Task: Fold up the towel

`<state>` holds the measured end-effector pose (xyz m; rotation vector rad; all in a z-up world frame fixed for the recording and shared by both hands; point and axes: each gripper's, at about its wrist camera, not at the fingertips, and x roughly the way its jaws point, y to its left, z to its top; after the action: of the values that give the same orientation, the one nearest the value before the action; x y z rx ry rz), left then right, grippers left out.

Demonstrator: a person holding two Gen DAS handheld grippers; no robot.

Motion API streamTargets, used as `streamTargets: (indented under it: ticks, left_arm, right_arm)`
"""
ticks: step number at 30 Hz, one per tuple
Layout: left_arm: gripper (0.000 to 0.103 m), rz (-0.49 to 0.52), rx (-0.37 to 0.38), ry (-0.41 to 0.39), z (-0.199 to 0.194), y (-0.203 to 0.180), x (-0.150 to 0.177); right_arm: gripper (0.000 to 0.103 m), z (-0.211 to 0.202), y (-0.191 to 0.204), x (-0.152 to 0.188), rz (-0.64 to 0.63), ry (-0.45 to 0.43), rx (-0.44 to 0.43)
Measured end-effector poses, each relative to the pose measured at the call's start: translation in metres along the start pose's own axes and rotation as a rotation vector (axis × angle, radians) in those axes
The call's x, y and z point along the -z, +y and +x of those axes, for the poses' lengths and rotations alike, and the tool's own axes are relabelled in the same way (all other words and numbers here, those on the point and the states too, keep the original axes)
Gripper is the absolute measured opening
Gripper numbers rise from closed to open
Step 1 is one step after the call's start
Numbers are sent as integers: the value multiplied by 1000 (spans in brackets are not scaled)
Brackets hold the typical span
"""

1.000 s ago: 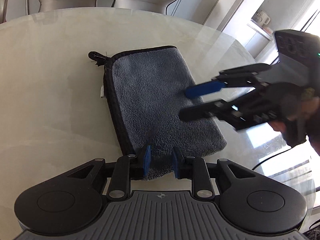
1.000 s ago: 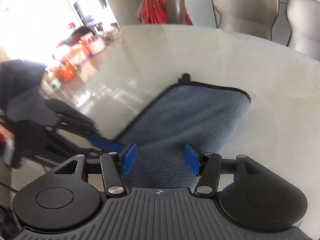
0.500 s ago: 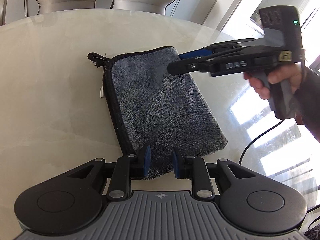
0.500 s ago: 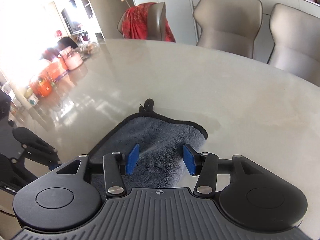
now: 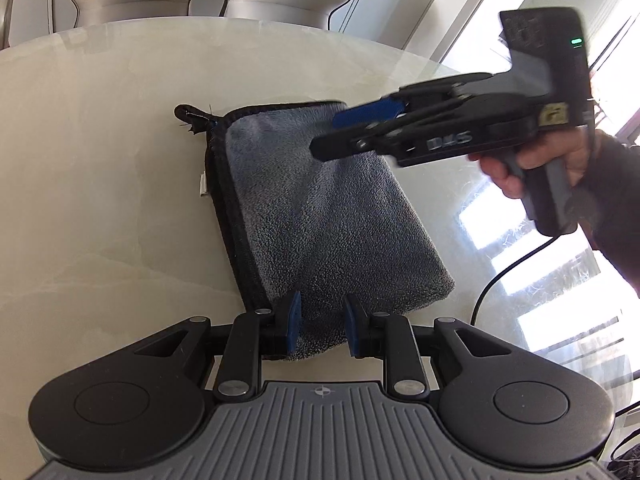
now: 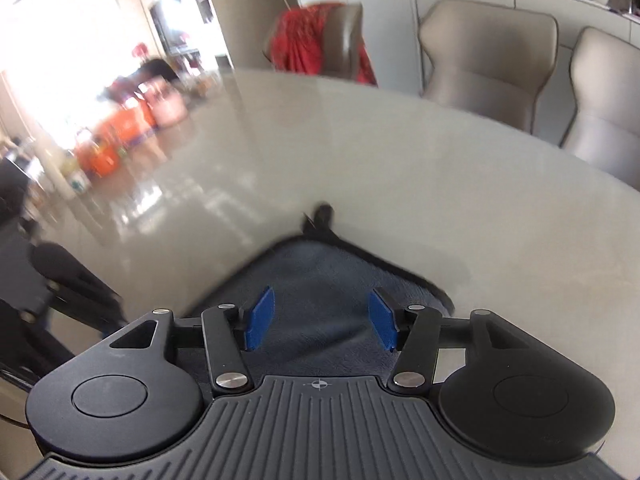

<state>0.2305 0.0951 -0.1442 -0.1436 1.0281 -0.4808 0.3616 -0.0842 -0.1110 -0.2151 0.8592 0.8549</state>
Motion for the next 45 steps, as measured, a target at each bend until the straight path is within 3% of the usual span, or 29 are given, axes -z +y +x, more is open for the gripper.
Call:
streamTargets:
  ticks: [4, 8, 10, 12, 16, 20, 24, 31, 34, 36, 39, 45]
  left_arm:
    - [23, 1, -3, 2, 4, 1, -2]
    - [23, 25, -28, 8, 3, 0, -10]
    - [28, 59, -71, -12, 0, -1, -18]
    - [40, 85, -97, -40, -2, -1, -28]
    - [41, 102, -121, -92, 0, 3, -52]
    - [41, 104, -83, -125, 16, 6, -75]
    - [41, 106, -47, -103, 45, 8, -86]
    - [41, 118, -58, -81, 58, 15, -90]
    - [42, 131, -72, -107, 50, 12, -91]
    - [49, 144, -82, -126, 46, 8, -91]
    - [50, 146, -118, -86, 52, 6, -88]
    - [50, 127, -137, -96, 45, 5, -81]
  right_arm:
    - [53, 11, -13, 3, 39, -33, -14]
    - [53, -9, -15, 3, 108, -80, 12]
    - [54, -23, -12, 7, 113, -102, -3]
    - [54, -34, -4, 14, 100, -106, -25]
    - [54, -44, 22, 40, 19, -54, -58]
    - [54, -41, 41, 57, -18, -14, -60]
    - [54, -42, 51, 61, -19, -29, -45]
    - [57, -40, 65, 79, -47, 8, -5]
    - [57, -44, 68, 78, -24, 11, 3]
    - [57, -49, 72, 75, -20, -9, -13]
    - [59, -48, 81, 76, -6, 7, -63]
    - [60, -44, 85, 83, 70, 11, -11]
